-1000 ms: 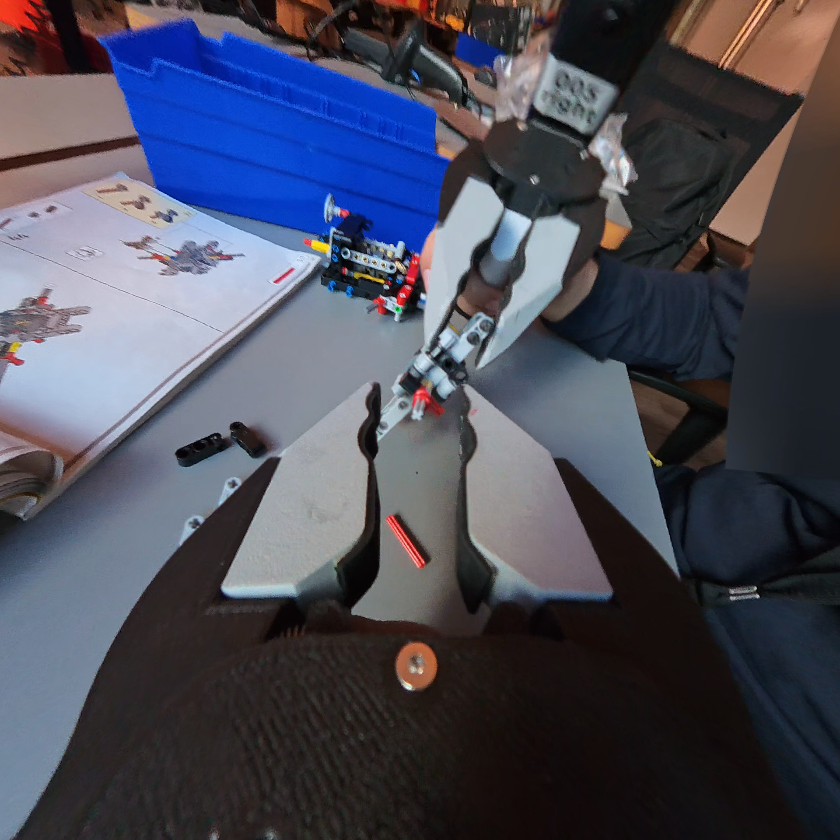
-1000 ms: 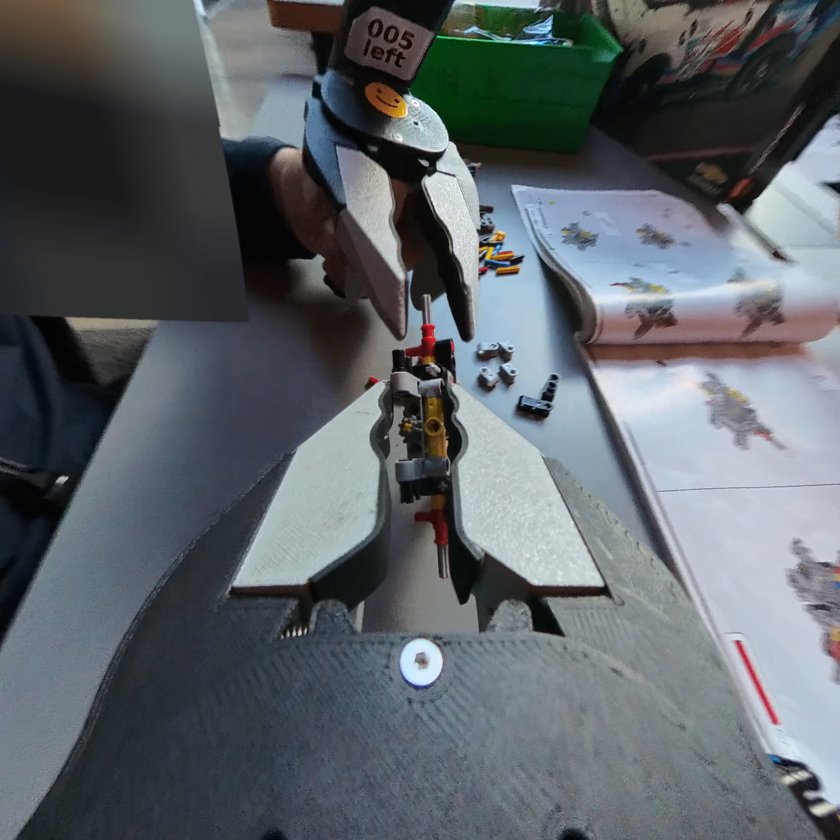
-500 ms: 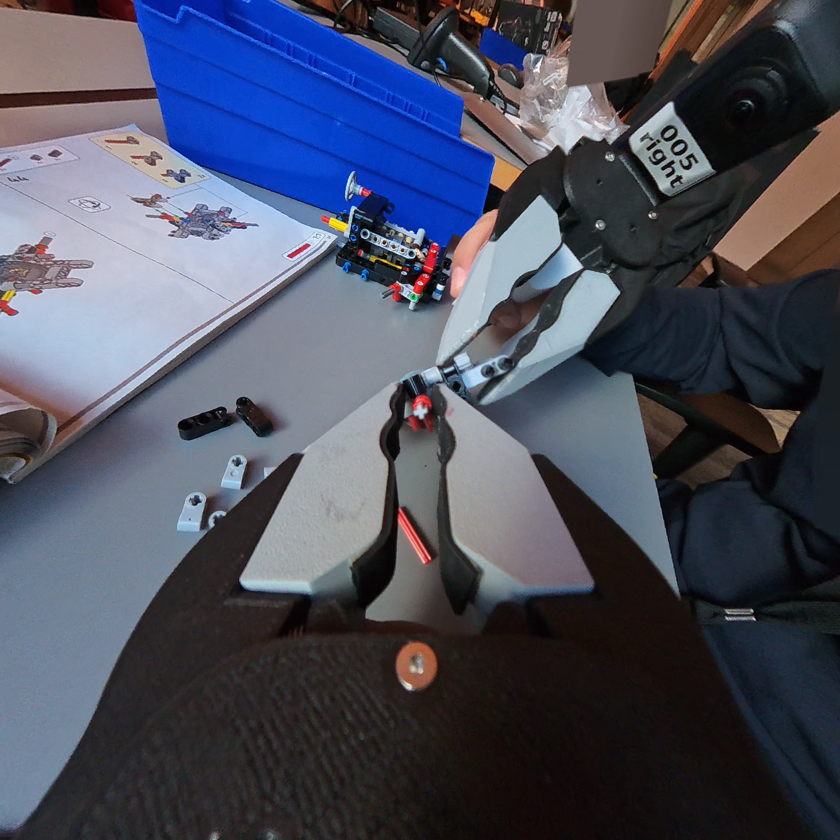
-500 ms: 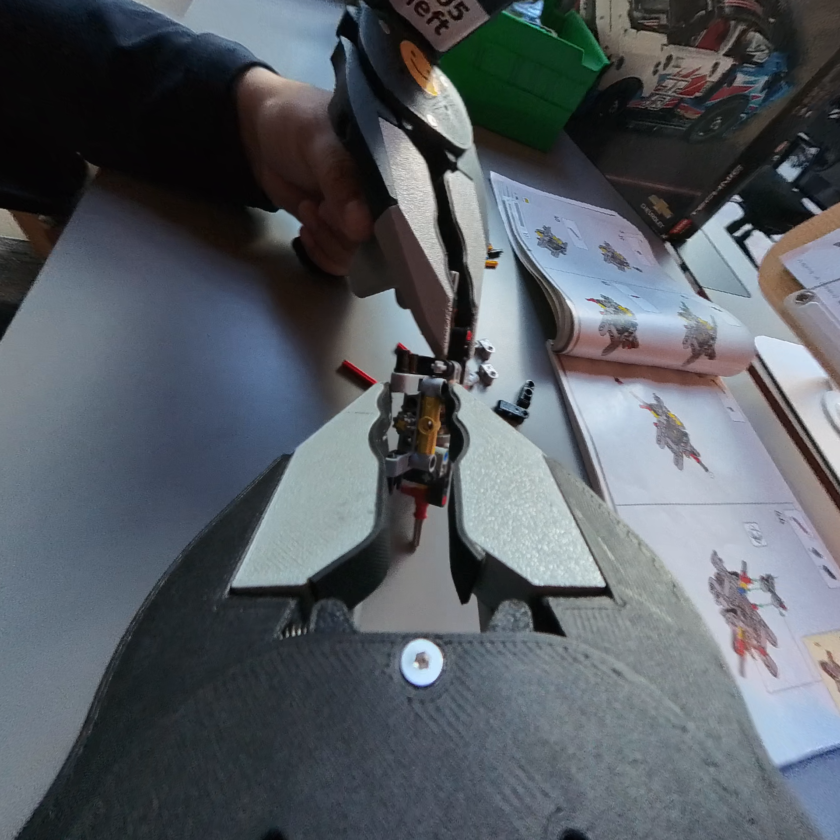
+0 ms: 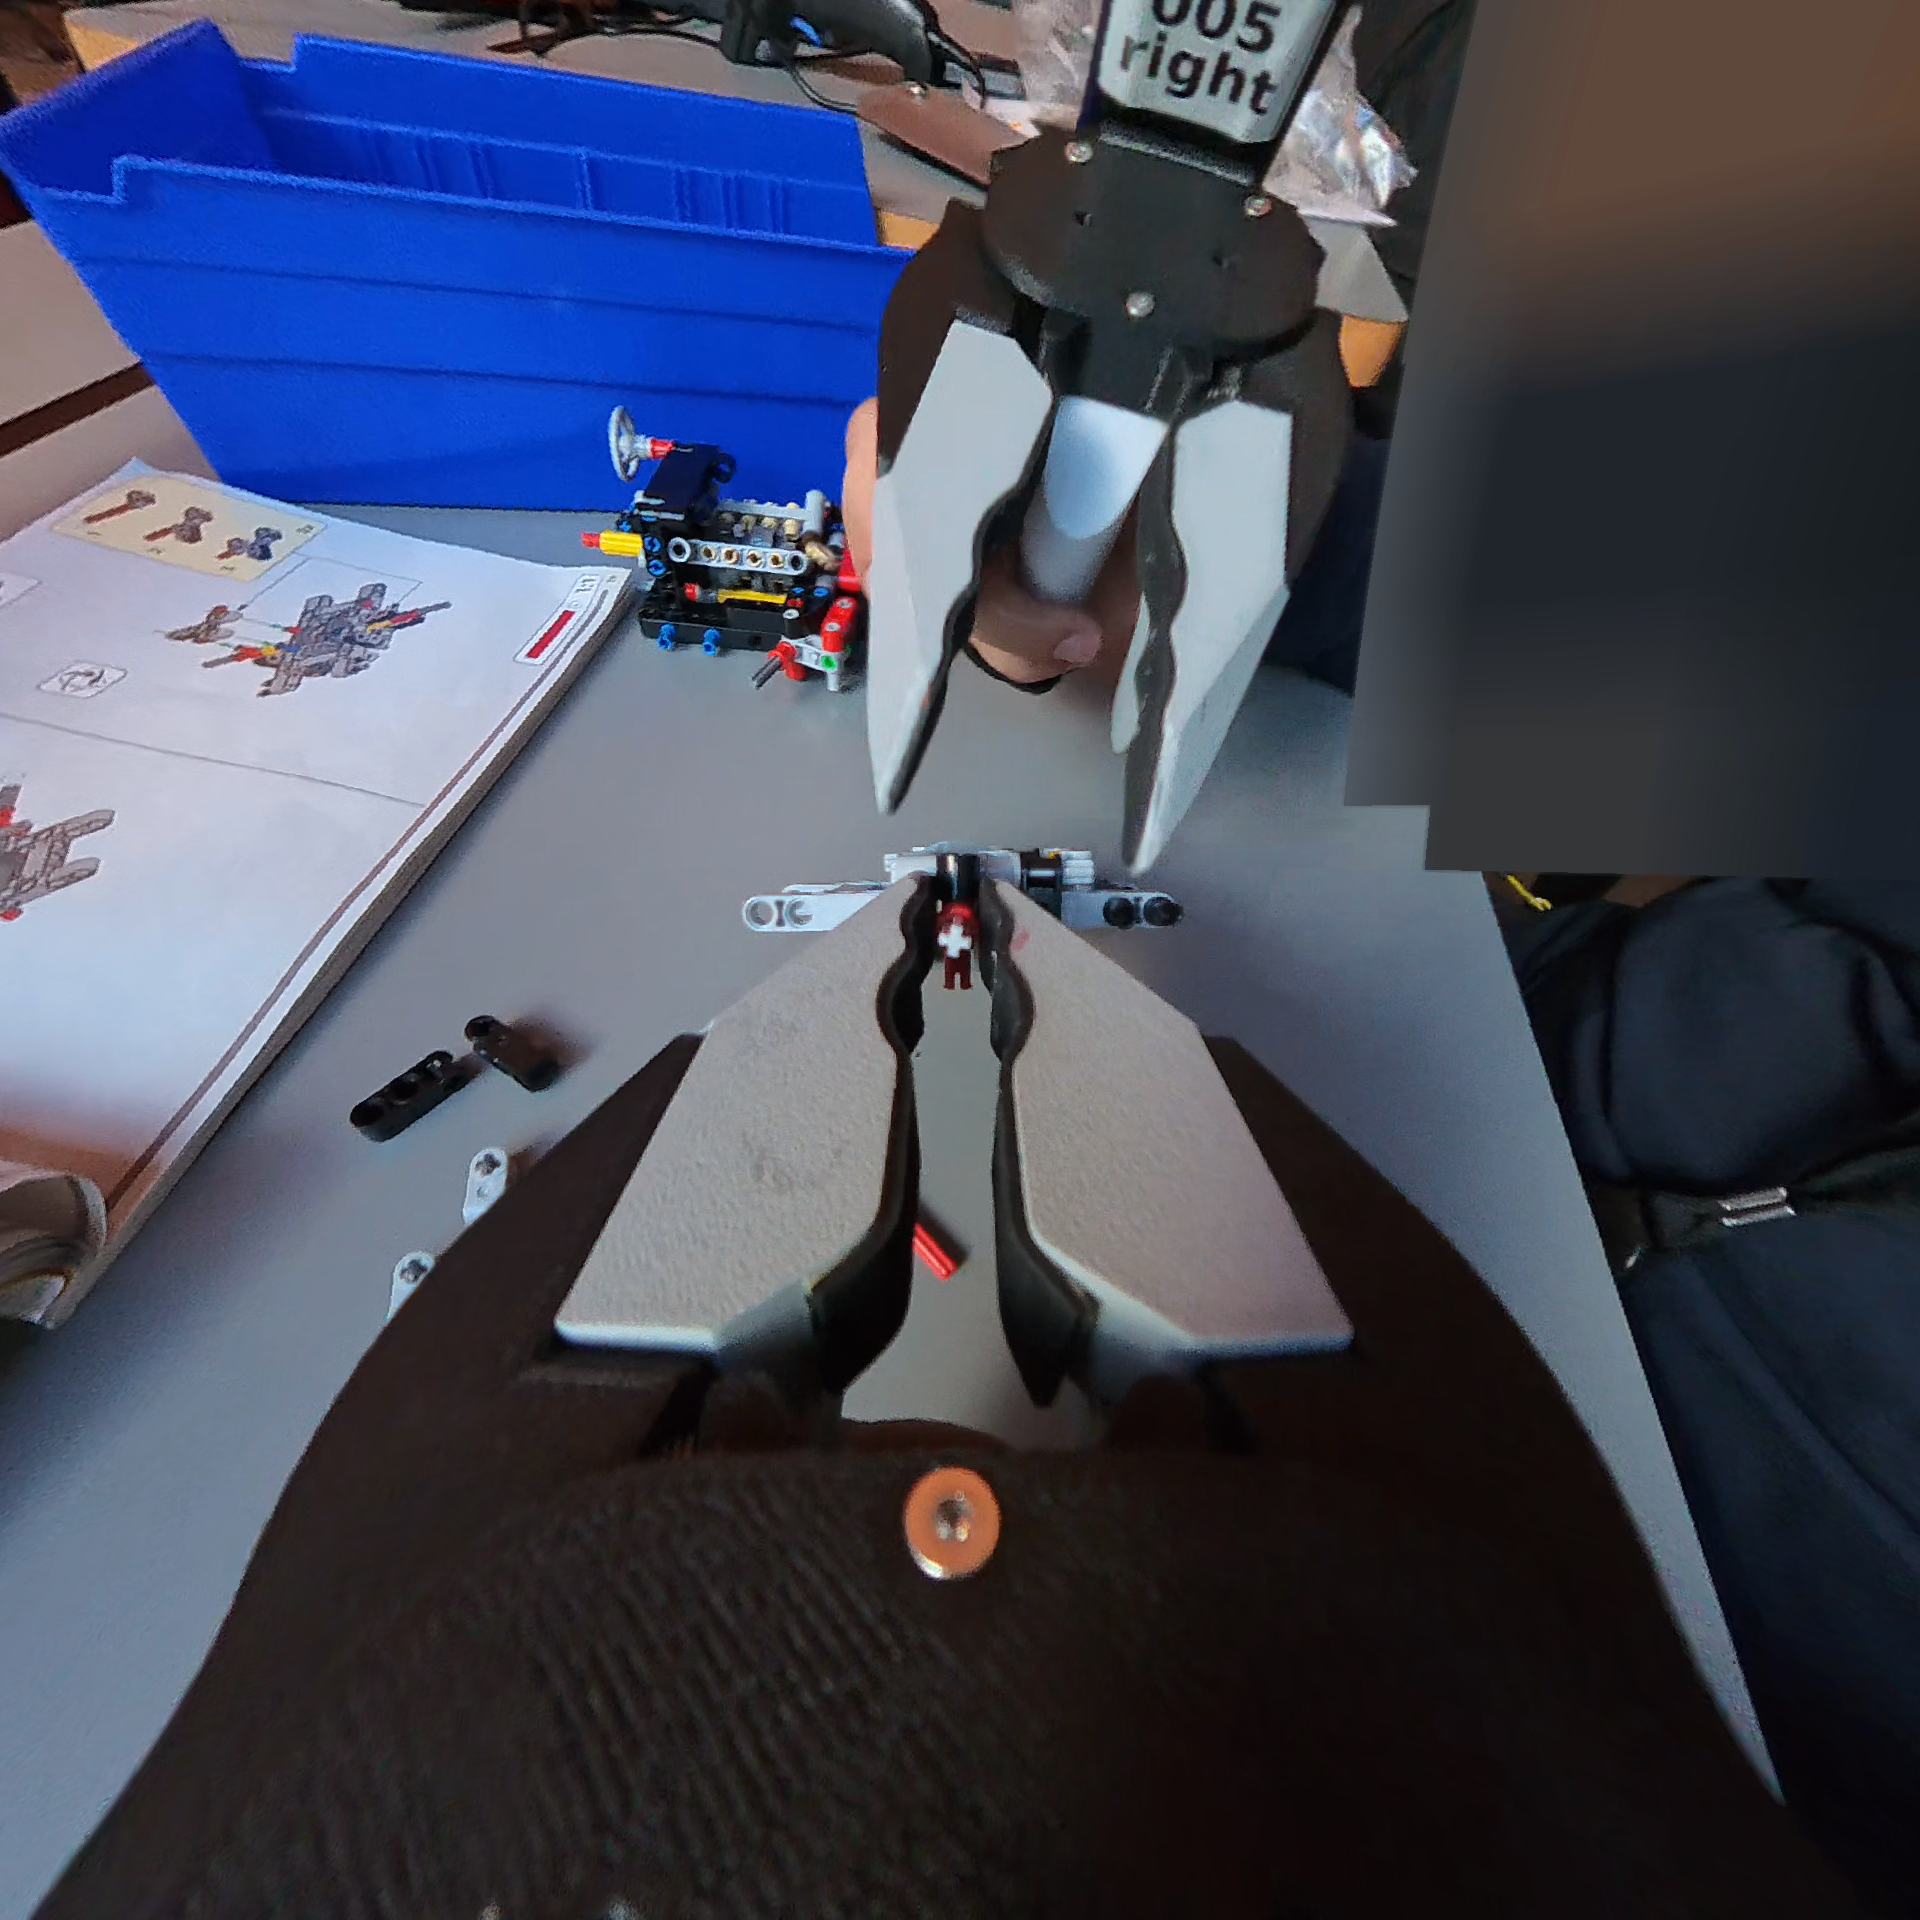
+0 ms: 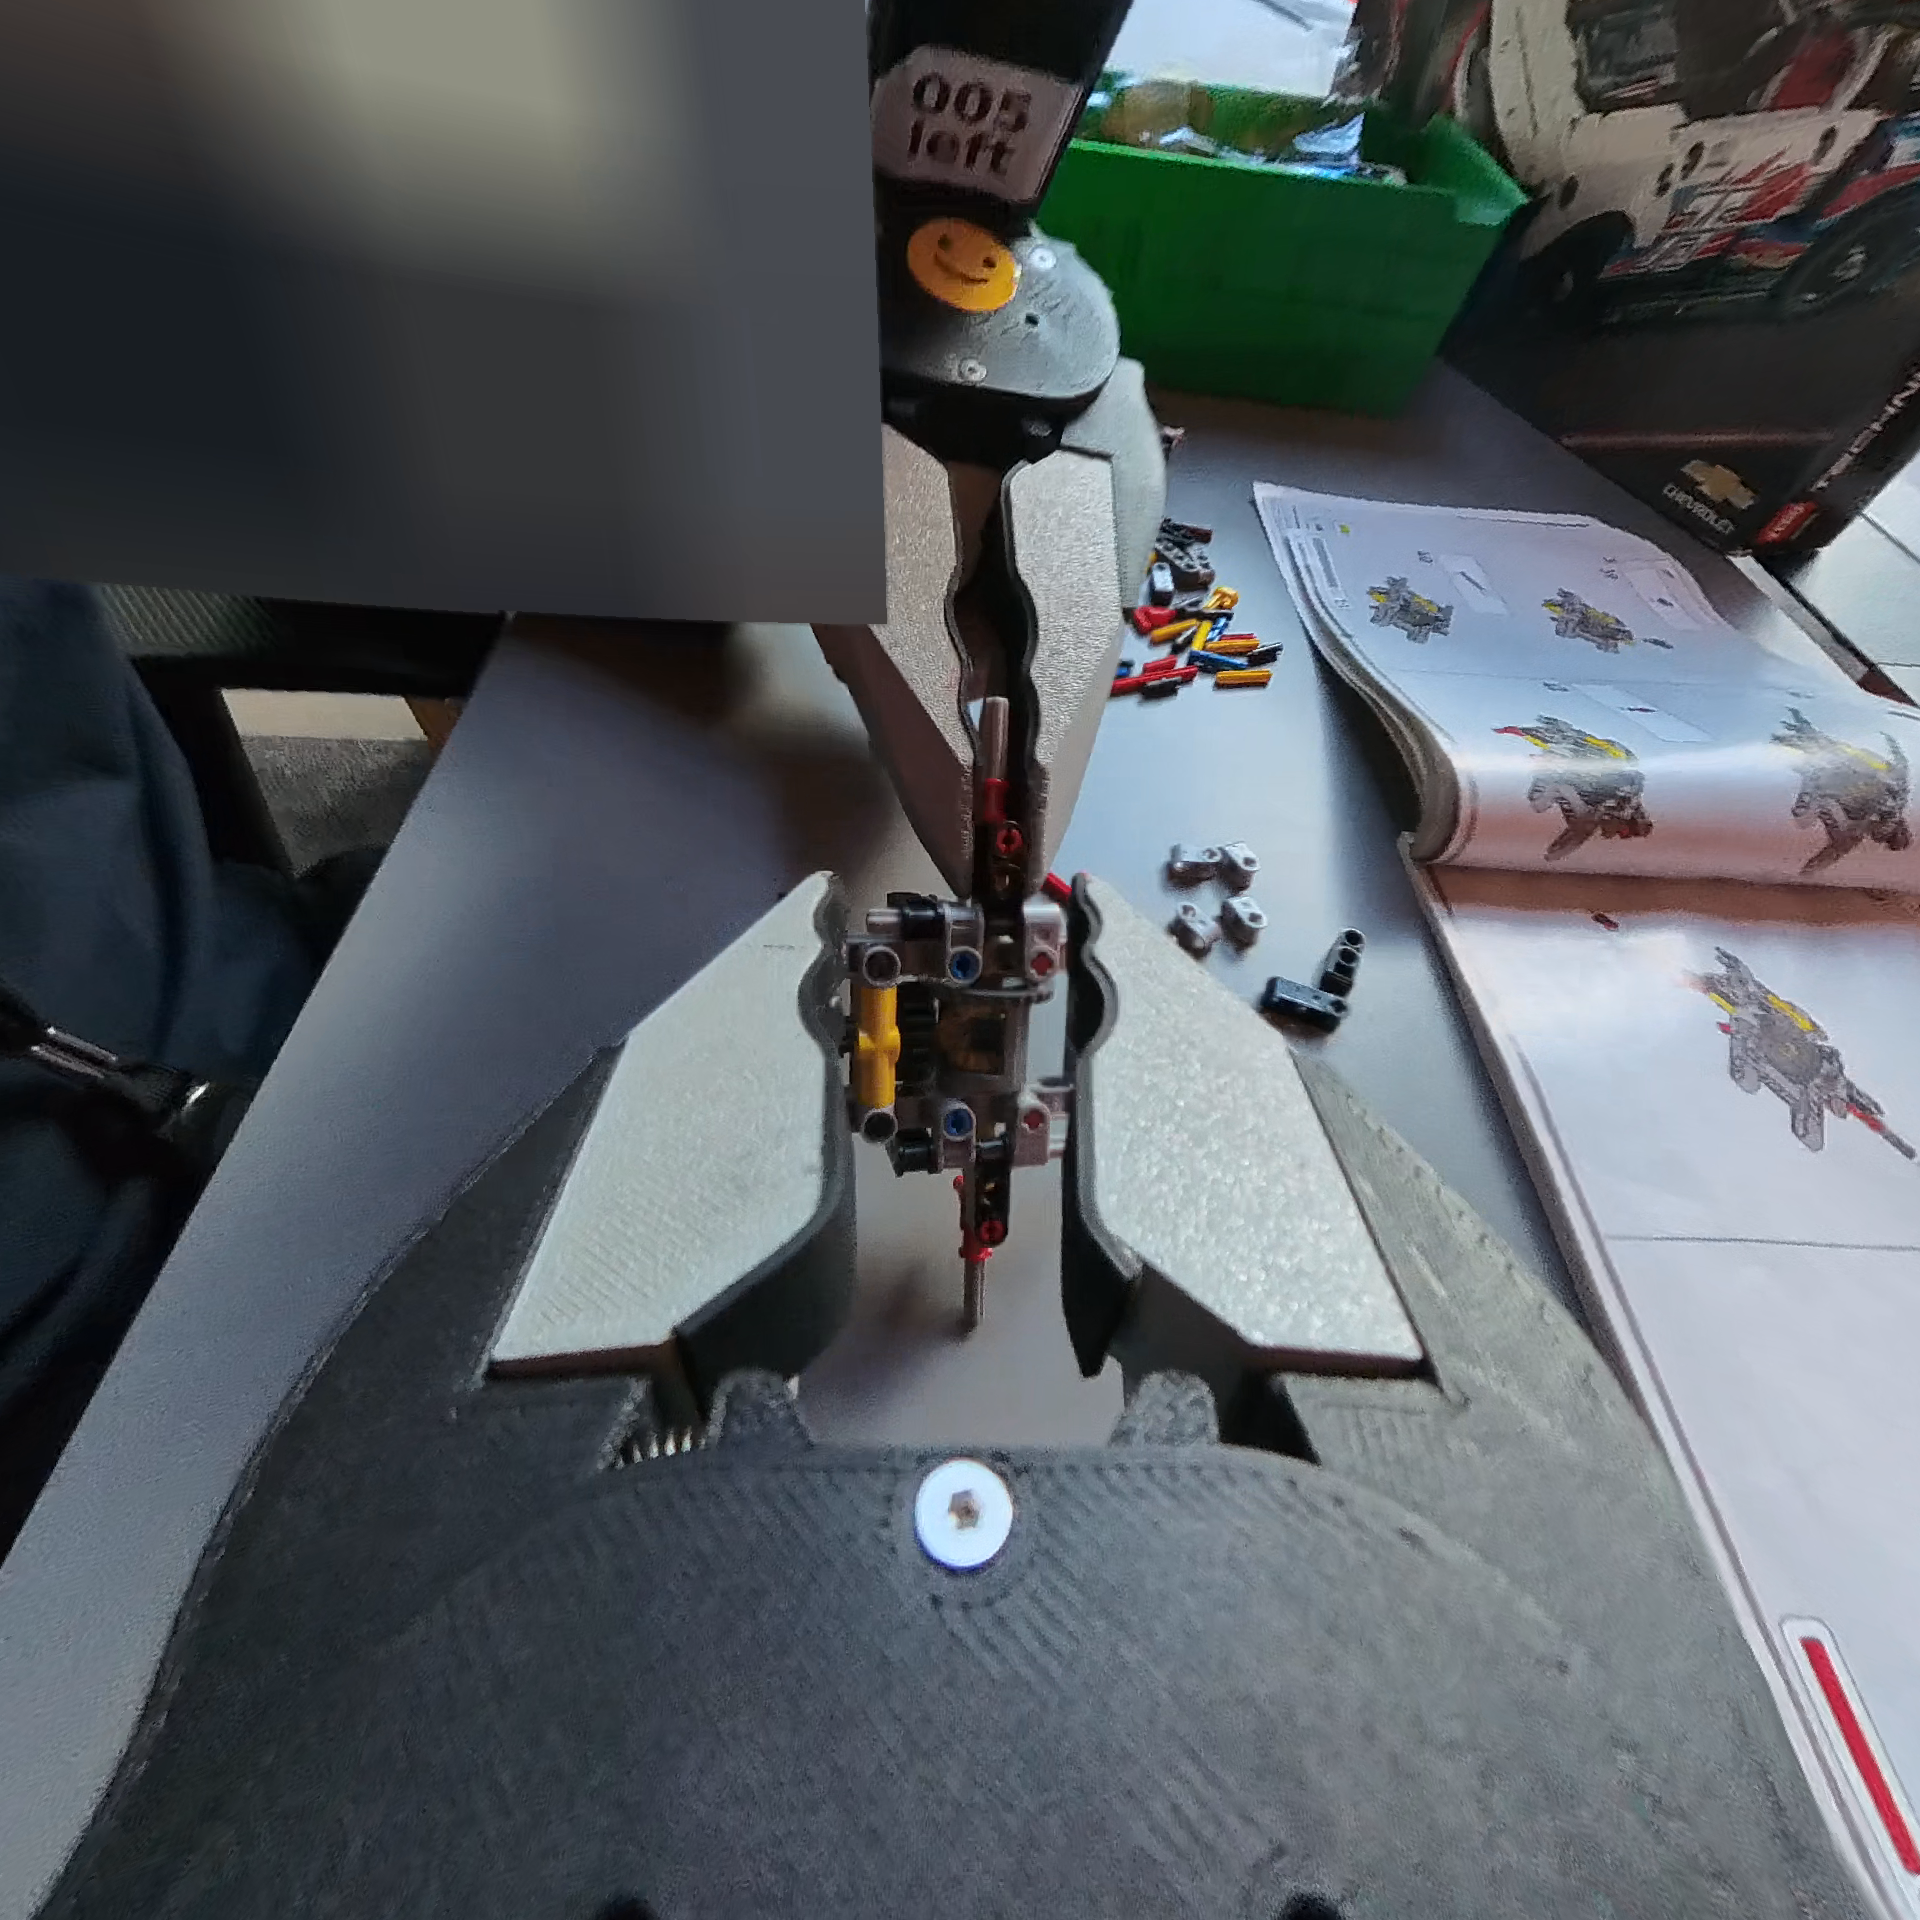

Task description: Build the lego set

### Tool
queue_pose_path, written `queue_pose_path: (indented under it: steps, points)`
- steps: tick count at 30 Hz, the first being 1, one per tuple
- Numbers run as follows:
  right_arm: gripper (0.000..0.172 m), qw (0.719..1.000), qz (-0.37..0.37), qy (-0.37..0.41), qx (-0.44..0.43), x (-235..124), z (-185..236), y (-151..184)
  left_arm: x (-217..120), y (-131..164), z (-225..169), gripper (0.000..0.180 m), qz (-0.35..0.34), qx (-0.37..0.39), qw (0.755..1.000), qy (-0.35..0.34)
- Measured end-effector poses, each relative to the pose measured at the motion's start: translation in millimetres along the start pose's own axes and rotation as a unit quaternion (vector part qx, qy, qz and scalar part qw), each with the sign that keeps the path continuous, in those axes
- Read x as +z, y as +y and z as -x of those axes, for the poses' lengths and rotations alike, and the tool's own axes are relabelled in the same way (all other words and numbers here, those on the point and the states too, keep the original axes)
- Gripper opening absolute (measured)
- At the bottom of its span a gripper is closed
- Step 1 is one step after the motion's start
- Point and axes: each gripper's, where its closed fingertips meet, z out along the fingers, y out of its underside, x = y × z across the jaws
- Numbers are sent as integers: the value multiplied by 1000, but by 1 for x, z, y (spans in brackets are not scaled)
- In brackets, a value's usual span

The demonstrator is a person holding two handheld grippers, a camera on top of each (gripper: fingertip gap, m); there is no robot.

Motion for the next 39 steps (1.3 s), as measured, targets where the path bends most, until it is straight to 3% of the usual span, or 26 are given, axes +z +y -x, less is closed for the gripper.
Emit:
queue_pose_path:
  steps: [14, 23, 33, 39]
  points:
    - [42, 998, 54, 3, -36, 6, 5, 14, 8, 8, -9, 5, 19, 36, 999, 7]
    - [40, 995, 90, 29, -33, 6, -2, 23, 11, 14, -1, 5, 26, 43, 998, -23]
    - [36, 996, 92, 2, -17, 1, 1, 29, 13, 15, -1, 5, 29, 37, 999, -28]
    - [32, 995, 63, 13, -71, 0, 5, 14, 10, 6, -3, 5, 11, 19, 1000, -16]
